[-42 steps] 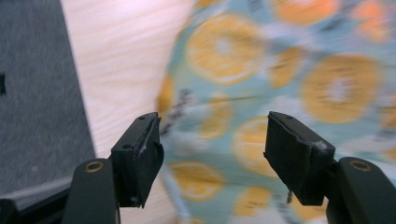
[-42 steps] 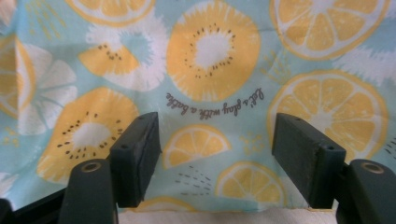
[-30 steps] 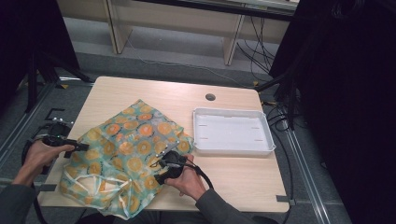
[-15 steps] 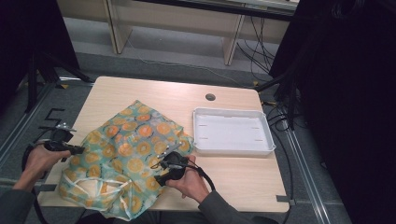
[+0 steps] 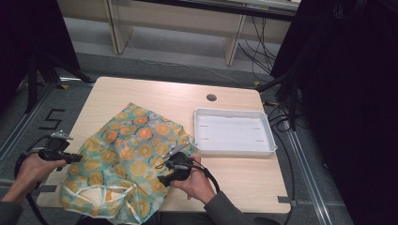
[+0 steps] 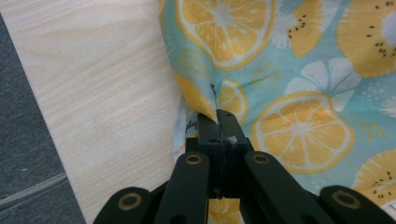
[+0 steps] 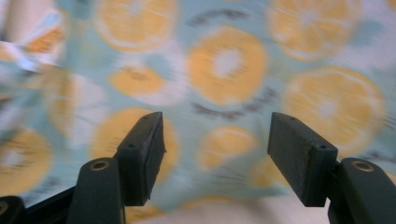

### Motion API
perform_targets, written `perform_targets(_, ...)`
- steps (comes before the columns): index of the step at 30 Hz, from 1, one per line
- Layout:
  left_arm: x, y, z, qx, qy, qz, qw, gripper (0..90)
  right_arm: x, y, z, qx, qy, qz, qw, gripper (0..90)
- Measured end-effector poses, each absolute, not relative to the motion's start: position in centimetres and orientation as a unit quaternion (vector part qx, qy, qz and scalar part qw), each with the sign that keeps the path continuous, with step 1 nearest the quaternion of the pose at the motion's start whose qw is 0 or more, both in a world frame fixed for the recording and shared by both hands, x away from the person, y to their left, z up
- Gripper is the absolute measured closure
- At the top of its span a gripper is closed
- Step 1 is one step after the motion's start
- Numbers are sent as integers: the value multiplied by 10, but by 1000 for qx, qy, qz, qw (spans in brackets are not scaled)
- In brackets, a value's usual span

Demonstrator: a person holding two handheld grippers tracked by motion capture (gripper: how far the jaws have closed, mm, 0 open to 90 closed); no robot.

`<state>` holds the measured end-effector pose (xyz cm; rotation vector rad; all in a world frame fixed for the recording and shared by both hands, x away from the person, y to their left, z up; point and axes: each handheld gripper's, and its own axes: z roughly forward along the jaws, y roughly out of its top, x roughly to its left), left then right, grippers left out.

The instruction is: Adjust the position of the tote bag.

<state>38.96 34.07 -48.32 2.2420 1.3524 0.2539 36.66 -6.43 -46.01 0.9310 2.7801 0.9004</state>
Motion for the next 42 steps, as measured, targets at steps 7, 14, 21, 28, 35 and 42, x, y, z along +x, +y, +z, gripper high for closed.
perform_targets(7,388,342,-482,821,500,92,258,897,340,-32,-456,261,914,312,6,344)
perform_targets(14,389,341,-483,820,501,92,260,897,324,12,-463,223,928,298,0,327)
perform_targets(21,386,340,-486,821,501,85,262,897,327,14,-484,172,951,245,73,800)
perform_targets(28,375,323,-490,842,473,64,251,897,360,-4,-493,196,943,253,96,900)
perform_targets(35,359,306,-491,855,445,43,264,896,405,-16,-490,234,928,265,117,900)
perform_targets(42,365,289,-491,857,437,43,270,895,436,-19,-484,247,919,274,136,900)
